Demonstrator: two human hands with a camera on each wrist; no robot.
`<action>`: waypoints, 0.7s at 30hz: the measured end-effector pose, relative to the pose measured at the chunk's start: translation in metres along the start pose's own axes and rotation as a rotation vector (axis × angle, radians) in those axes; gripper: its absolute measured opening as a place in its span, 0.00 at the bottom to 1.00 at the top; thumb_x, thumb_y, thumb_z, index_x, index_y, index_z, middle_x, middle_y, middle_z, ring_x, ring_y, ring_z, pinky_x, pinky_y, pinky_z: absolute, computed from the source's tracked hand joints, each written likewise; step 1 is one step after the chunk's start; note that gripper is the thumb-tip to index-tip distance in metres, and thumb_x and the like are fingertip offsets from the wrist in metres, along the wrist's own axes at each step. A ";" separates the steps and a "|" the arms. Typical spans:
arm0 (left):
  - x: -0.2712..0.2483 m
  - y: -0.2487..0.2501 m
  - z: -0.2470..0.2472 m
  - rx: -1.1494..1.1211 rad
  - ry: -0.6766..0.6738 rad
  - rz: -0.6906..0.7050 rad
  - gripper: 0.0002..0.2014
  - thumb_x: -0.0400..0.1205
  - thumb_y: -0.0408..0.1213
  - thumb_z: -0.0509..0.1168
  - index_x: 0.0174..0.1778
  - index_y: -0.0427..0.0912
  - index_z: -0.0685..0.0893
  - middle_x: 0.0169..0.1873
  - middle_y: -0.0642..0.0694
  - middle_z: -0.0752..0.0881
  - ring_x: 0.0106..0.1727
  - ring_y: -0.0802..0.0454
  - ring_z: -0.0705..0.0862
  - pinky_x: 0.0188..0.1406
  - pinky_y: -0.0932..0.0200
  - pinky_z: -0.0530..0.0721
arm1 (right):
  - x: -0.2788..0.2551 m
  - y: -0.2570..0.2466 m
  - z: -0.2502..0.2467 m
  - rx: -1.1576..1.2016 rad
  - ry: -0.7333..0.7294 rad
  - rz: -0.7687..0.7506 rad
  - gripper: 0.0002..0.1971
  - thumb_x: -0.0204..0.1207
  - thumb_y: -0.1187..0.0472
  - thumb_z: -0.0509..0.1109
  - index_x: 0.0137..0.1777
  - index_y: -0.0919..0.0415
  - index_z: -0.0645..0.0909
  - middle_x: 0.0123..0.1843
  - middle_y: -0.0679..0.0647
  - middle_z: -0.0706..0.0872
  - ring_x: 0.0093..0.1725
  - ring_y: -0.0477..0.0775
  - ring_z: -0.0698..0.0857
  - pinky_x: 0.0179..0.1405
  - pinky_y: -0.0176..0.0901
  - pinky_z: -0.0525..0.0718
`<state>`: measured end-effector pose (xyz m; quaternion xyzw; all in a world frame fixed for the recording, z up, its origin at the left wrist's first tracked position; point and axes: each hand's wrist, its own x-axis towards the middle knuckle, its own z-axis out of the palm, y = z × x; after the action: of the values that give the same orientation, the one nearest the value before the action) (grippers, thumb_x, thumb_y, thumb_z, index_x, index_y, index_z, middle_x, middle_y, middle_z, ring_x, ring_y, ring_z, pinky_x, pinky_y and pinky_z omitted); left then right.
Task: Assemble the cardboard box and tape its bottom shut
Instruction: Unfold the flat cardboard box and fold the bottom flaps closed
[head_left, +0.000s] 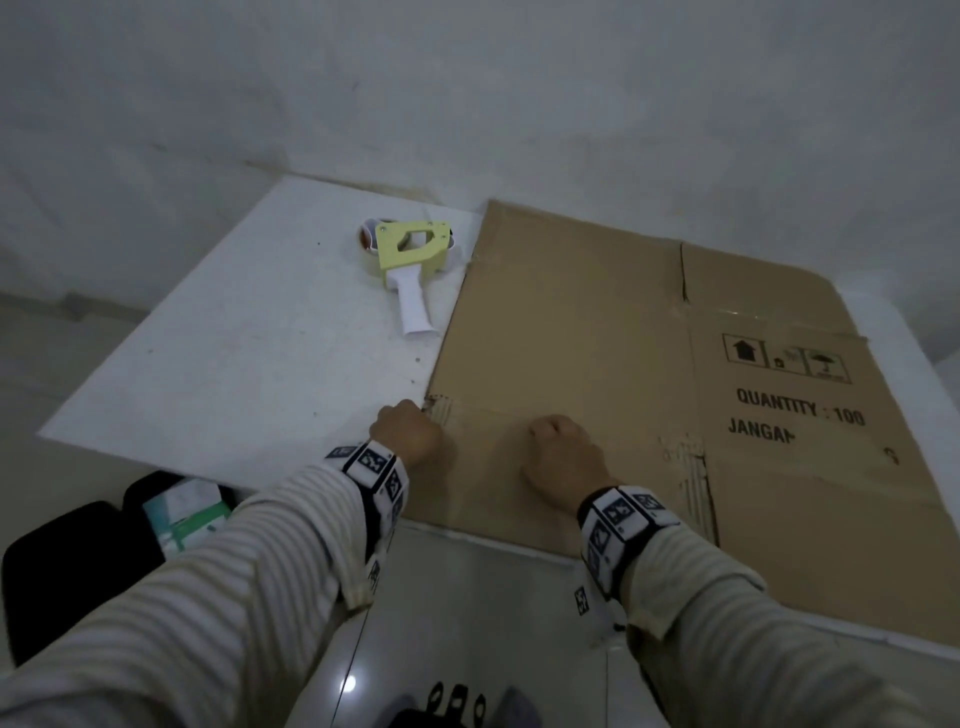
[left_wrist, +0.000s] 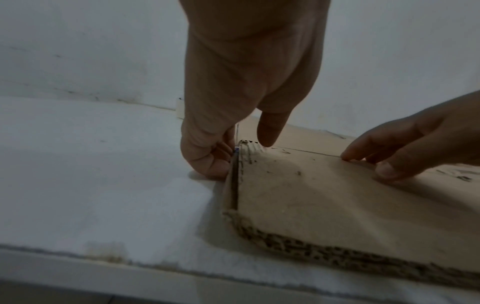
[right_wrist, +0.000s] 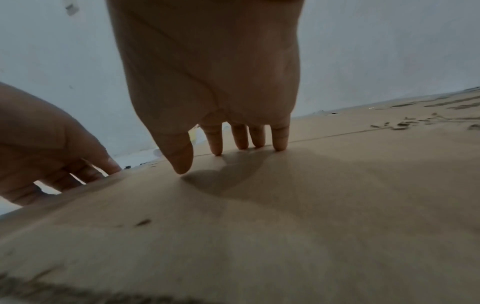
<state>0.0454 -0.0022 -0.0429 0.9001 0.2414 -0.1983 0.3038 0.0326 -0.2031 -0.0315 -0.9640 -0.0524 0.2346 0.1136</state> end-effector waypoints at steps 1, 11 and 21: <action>-0.001 0.000 -0.002 -0.018 -0.009 -0.007 0.06 0.78 0.37 0.61 0.40 0.38 0.80 0.44 0.40 0.84 0.50 0.40 0.85 0.54 0.50 0.82 | -0.001 -0.002 0.002 -0.001 -0.015 -0.003 0.29 0.80 0.54 0.60 0.80 0.57 0.61 0.83 0.56 0.59 0.81 0.61 0.60 0.79 0.56 0.64; -0.028 0.015 -0.047 -0.528 -0.264 0.057 0.17 0.83 0.25 0.56 0.65 0.45 0.76 0.45 0.41 0.80 0.39 0.48 0.78 0.34 0.60 0.77 | -0.055 -0.022 -0.038 -0.009 -0.194 -0.299 0.40 0.75 0.35 0.63 0.82 0.53 0.59 0.83 0.52 0.59 0.81 0.57 0.62 0.79 0.54 0.64; -0.058 0.041 -0.096 -0.569 -0.322 0.335 0.11 0.81 0.27 0.58 0.51 0.41 0.84 0.42 0.43 0.86 0.45 0.49 0.83 0.44 0.58 0.78 | -0.102 -0.003 -0.106 -0.170 0.417 -0.231 0.18 0.76 0.65 0.64 0.64 0.50 0.80 0.57 0.55 0.88 0.53 0.59 0.86 0.49 0.49 0.85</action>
<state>0.0414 0.0122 0.0758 0.7638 0.0851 -0.2096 0.6045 -0.0091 -0.2369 0.1055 -0.9853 -0.1573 0.0111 0.0663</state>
